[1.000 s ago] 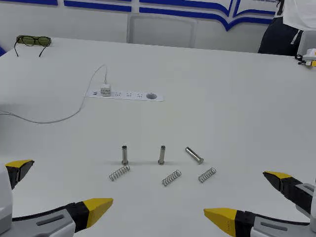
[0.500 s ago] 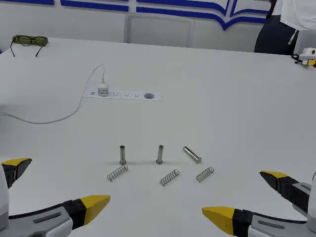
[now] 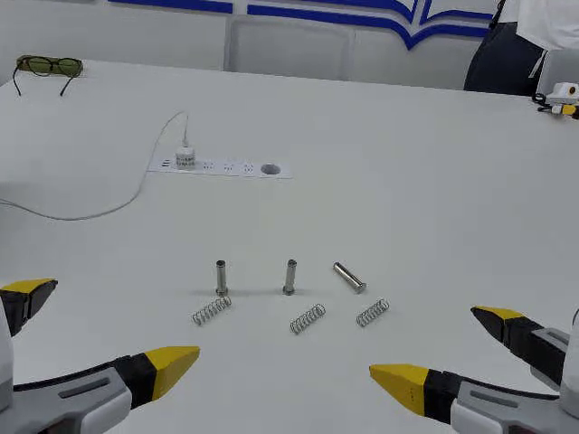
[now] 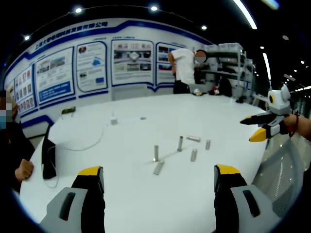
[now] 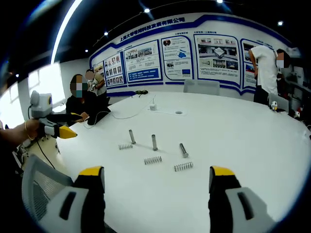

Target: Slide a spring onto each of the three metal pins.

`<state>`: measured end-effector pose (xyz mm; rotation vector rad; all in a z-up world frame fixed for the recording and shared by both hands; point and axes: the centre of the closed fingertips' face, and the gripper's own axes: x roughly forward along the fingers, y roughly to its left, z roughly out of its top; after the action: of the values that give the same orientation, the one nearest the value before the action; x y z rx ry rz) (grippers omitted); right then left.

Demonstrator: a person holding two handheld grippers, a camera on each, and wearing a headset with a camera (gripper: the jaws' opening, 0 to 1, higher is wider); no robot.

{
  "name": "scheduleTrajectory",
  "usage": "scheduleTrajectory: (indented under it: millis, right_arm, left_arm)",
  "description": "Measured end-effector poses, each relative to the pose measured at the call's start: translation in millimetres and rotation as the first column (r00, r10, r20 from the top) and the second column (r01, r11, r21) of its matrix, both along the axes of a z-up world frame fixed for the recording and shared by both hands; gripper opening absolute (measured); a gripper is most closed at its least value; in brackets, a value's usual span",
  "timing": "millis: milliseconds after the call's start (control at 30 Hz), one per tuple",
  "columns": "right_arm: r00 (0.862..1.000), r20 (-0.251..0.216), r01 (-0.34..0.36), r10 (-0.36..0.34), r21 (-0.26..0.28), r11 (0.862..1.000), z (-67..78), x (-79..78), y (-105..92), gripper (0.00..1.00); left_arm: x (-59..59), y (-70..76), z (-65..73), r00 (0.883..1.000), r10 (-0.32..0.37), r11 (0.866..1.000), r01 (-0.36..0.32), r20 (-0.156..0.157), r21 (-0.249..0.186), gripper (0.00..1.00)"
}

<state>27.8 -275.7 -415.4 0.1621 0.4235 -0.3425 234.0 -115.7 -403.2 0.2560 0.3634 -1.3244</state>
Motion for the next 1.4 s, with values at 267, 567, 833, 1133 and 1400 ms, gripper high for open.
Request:
scheduleTrajectory:
  millis: [267, 567, 833, 1133, 1400]
  right_arm:
    - [1.0, 0.013, -0.003, 0.003, -0.002, 1.0, 0.6, 5.3, -5.0, 0.86]
    - [1.0, 0.012, 0.001, -0.001, -0.01, 1.0, -0.8, 16.1, -18.8, 0.76]
    - [1.0, -0.019, -0.005, 0.005, -0.017, 1.0, -5.6, 29.4, -34.9, 0.7]
    - [0.998, -0.057, -0.015, 0.015, -0.011, 1.0, -14.3, 45.9, -51.1, 0.61]
    - [0.994, -0.102, -0.025, 0.025, 0.004, 1.0, -28.3, 60.3, -67.4, 0.55]
  left_arm:
    - [-3.9, -5.3, -3.0, 1.0, -0.014, 1.0, 0.014, -0.003, 0.005, 0.95]
    - [-5.6, -11.4, -6.0, 1.0, -0.024, 1.0, 0.024, -0.013, 0.003, 0.94]
    - [-7.1, -15.6, -10.9, 0.999, -0.03, 1.0, 0.03, -0.019, 0.006, 0.93]
    - [-7.3, -19.7, -17.3, 0.999, -0.044, 0.999, 0.044, -0.019, 0.018, 0.93]
    - [-6.5, -23.2, -22.3, 0.999, -0.049, 0.999, 0.05, -0.022, 0.02, 0.92]
